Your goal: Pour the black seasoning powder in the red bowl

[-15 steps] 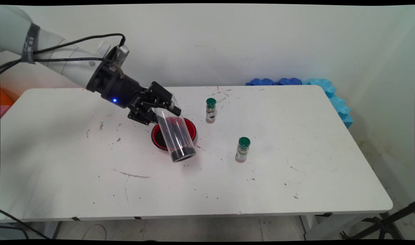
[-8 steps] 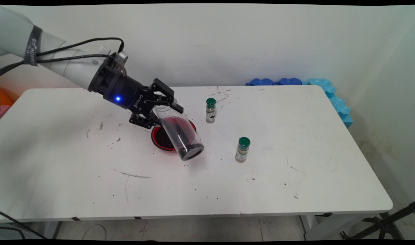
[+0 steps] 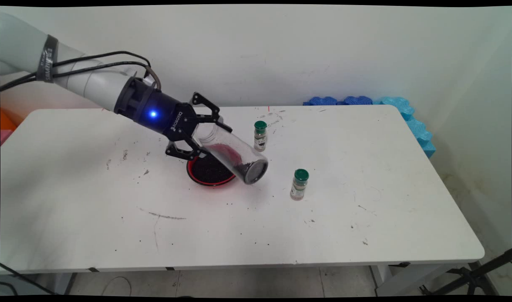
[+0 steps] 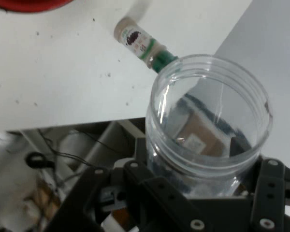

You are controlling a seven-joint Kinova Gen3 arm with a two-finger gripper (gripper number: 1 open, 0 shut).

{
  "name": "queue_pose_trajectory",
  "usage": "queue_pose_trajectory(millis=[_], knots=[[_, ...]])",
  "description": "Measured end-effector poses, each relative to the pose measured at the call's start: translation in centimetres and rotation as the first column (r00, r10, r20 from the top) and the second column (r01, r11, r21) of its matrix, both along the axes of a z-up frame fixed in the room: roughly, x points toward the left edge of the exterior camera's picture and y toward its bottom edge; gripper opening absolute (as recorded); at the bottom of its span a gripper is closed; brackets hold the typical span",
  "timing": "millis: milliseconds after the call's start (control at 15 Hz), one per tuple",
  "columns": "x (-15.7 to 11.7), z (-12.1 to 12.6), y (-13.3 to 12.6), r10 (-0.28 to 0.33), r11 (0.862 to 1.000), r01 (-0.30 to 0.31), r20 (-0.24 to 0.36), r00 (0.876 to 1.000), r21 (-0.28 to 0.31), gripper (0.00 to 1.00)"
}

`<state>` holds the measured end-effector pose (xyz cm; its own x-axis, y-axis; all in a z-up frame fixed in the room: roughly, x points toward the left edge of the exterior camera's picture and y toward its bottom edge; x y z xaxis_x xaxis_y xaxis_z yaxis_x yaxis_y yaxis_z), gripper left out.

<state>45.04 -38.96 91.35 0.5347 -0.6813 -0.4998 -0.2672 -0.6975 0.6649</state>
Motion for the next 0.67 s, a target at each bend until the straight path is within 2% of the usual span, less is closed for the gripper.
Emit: queue_pose_trajectory(millis=[333, 467, 667], knots=[[-0.11, -0.16, -0.15, 0.115, 0.986, -0.106, -0.066, 0.991, 0.128, 0.0], [-0.11, -0.21, -0.21, 0.152, 0.977, -0.137, -0.084, 0.985, 0.165, 0.0], [-0.12, -0.28, -0.3, 0.224, 0.953, -0.193, -0.113, 0.968, 0.233, 0.0]])
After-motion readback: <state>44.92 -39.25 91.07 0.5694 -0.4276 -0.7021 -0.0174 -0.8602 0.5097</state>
